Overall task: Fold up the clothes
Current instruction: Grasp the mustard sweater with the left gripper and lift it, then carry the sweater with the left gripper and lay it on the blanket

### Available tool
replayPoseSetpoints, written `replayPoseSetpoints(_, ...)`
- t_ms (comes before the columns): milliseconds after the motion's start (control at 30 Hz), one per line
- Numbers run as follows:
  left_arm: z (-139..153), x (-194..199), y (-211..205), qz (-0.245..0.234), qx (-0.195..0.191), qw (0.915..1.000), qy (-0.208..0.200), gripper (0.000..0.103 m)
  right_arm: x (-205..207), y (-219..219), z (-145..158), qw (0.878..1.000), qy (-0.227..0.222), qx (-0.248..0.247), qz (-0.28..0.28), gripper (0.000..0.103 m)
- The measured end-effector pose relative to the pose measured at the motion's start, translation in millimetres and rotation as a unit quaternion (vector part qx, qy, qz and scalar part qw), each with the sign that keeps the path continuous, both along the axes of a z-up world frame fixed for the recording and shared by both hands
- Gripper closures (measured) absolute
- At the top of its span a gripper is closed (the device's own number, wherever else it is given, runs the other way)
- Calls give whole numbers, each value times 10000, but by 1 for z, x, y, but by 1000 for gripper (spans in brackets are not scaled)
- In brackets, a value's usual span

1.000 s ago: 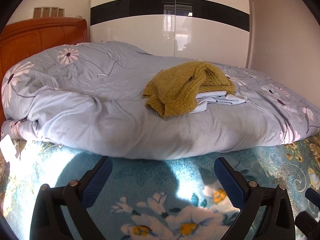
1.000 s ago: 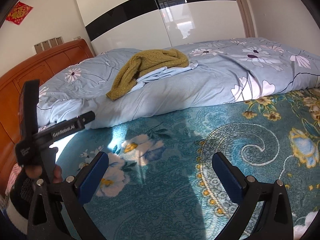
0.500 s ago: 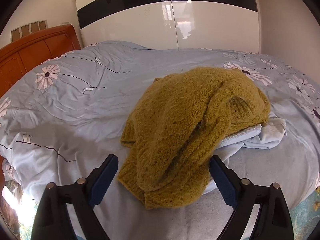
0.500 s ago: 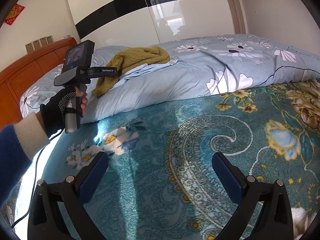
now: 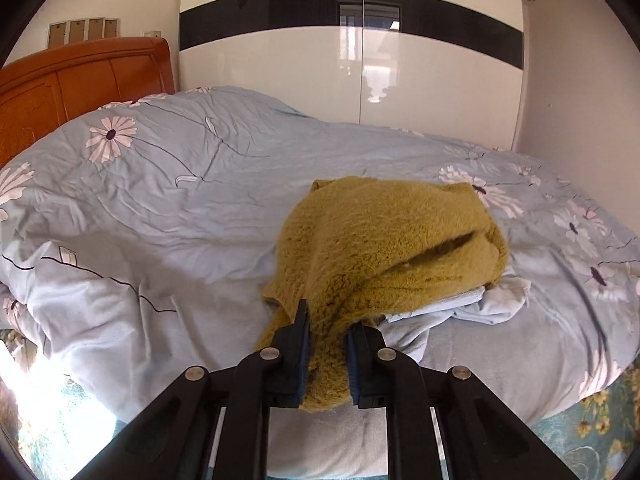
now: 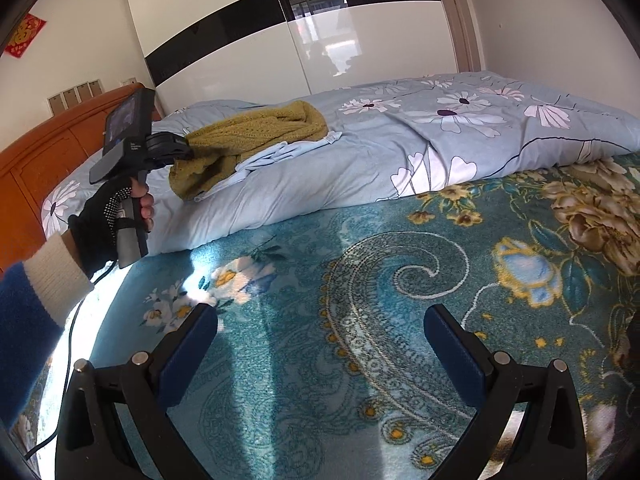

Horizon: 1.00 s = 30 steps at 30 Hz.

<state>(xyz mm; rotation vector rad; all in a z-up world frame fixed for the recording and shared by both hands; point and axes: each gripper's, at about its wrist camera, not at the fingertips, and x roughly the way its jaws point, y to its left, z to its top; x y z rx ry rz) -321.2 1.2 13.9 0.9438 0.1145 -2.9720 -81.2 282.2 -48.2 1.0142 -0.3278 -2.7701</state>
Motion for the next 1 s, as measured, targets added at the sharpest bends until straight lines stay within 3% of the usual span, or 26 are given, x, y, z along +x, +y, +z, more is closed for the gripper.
replayPoseSetpoints(167,55,89,-25,-559,300,9951,754,87,15,-3,14,9999,95,-65,-23,0)
replayPoseSetpoints(333,70,188,-53,-1024,425,9900,876,87,35,-12,28,9996,198,-201,37,0)
replayPoseSetpoints(467,54,257,-72,-1124,365,9908,662,87,53,-28,36,9991,225,-277,233,0)
replayPoseSetpoints(600,33,318,-93,-1054,612,9915,459,87,75,-55,42,9971,277,-295,639,0)
replayPoseSetpoints(800,8,402,-94,-1369,687,9882,53,87,105,-97,39,9911,296,-174,1284,0)
replayPoseSetpoints(1000,-15,430,-54,-1882,435,9809,-231,86,120,-103,37,9915,252,-130,1273,0)
